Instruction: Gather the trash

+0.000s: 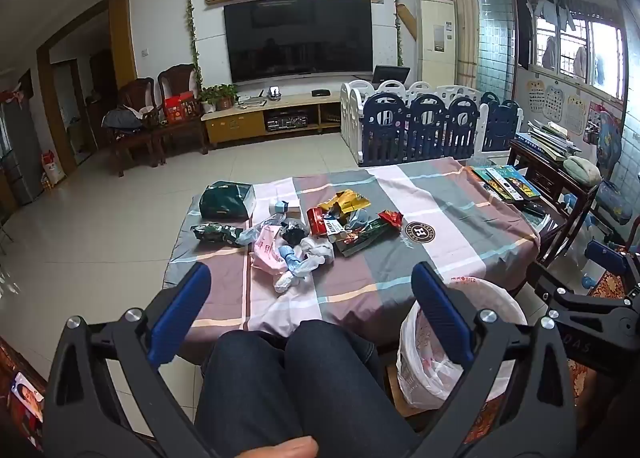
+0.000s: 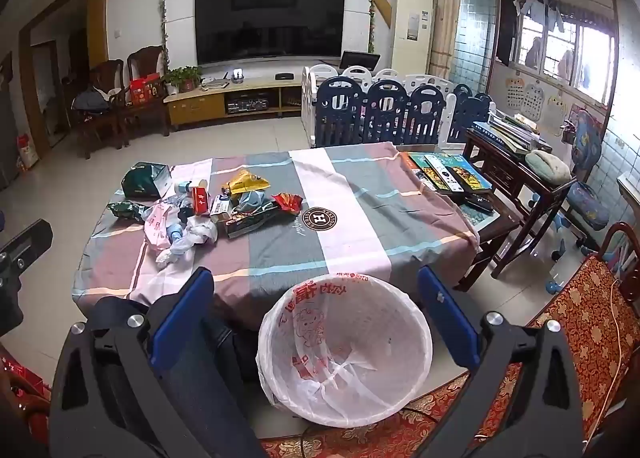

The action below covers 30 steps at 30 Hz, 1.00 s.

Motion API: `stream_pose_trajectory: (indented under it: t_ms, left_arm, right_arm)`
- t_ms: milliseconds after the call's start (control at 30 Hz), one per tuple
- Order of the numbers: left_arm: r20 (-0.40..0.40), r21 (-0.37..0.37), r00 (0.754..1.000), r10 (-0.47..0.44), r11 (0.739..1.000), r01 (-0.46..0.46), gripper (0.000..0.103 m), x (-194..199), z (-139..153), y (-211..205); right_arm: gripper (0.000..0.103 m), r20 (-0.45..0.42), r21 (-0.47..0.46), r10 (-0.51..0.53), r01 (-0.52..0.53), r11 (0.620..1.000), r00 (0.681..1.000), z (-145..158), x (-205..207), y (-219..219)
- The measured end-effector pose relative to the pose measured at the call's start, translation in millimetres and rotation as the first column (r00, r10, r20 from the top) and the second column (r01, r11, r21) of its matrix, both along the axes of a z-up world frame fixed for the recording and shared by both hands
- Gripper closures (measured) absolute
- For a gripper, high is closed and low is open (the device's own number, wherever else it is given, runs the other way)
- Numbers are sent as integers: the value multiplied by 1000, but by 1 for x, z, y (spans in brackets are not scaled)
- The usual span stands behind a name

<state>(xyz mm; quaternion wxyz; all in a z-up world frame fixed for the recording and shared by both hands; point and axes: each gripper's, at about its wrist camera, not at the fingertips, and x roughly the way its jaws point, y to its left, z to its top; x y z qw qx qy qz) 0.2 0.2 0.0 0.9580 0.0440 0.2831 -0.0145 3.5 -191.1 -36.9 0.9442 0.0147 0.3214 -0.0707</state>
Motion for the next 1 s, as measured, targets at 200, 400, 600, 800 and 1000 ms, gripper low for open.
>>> stream_pose_trajectory:
  t_ms: [200, 400, 600, 800, 1000]
  left_arm:
    - [1, -1, 1000, -1, 1000, 1, 3, -1, 0, 0]
    - [-4, -2, 1000, -1, 1000, 1, 3, 0, 0, 0]
    - [-15, -6, 1000, -4, 1000, 4, 3, 1, 0, 0]
    - [-17, -6, 1000, -4, 1000, 4, 3, 5, -4, -5]
    - [-19, -8, 1000, -5, 1000, 5, 3, 3, -1, -3]
  right_arm:
    - [3, -2, -2, -1, 1, 1000, 1000, 1, -1, 0]
    - [3, 0, -5, -2, 2, 1000, 1000, 2, -1, 0]
    - [3, 0, -4, -3, 3, 1000, 1000, 1, -1, -1]
    - [3, -5, -4, -11, 11, 1000, 1000, -3, -1, -4]
    - [3, -6, -7, -15, 15, 1000, 1000, -1, 1, -1]
